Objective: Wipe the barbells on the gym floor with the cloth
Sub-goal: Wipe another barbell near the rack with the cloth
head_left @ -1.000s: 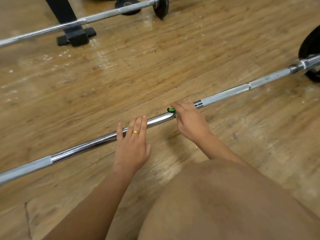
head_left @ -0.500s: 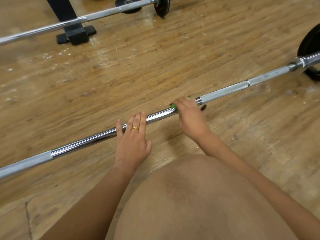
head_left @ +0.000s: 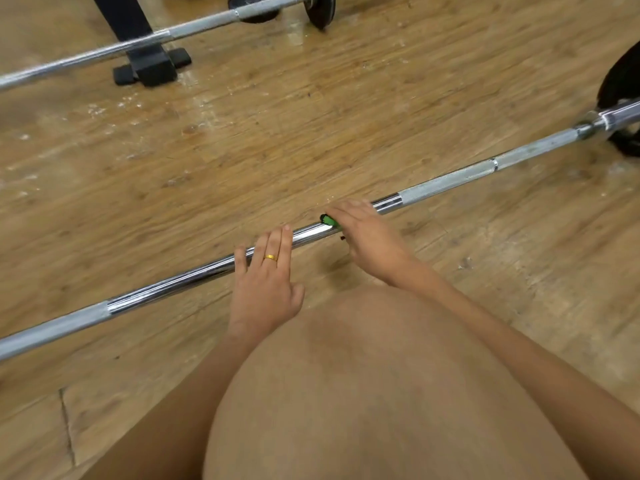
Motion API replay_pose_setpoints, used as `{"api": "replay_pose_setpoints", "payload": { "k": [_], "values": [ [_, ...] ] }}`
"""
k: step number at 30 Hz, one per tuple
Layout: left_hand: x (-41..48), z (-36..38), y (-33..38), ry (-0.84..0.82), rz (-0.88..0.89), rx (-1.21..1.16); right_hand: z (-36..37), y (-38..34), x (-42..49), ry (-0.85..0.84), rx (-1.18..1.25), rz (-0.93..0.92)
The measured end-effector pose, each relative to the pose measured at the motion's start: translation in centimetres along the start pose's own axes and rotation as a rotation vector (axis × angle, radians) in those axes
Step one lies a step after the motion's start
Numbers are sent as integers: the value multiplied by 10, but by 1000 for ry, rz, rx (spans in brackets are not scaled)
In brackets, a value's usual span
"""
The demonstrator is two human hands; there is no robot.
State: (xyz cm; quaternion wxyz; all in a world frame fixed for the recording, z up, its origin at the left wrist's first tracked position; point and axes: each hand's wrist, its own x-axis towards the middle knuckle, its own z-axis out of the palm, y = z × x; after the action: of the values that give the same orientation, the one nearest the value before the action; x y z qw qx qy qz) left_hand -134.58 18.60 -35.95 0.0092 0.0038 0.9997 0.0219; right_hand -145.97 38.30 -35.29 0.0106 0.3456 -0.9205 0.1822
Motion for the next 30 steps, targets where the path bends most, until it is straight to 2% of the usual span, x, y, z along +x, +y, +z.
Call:
{"api": "replay_pose_setpoints", "payload": {
  "k": [5, 9, 11, 15, 20, 26, 30],
  "values": [
    [-11, 7, 7, 35, -14, -26, -10, 13, -21, 47, -26, 140],
    [-22, 2, 16, 48, 3, -104, -1, -9, -37, -36, -34, -7],
    [-28, -1, 21, 54, 32, -147, -7, 2, -44, -2, -65, -23],
    [-29, -3, 22, 122, 148, -225, -14, 7, -71, 107, -120, 135],
    [-46, 2, 15, 161, 295, -163, -4, -15, -93, 47, -136, -48],
    [-77, -7, 36, 84, 294, -162, -18, -10, -115, 115, -64, 101],
    [-98, -5, 46, 68, 288, -123, -16, -20, -133, 34, -53, -17]
  ]
}}
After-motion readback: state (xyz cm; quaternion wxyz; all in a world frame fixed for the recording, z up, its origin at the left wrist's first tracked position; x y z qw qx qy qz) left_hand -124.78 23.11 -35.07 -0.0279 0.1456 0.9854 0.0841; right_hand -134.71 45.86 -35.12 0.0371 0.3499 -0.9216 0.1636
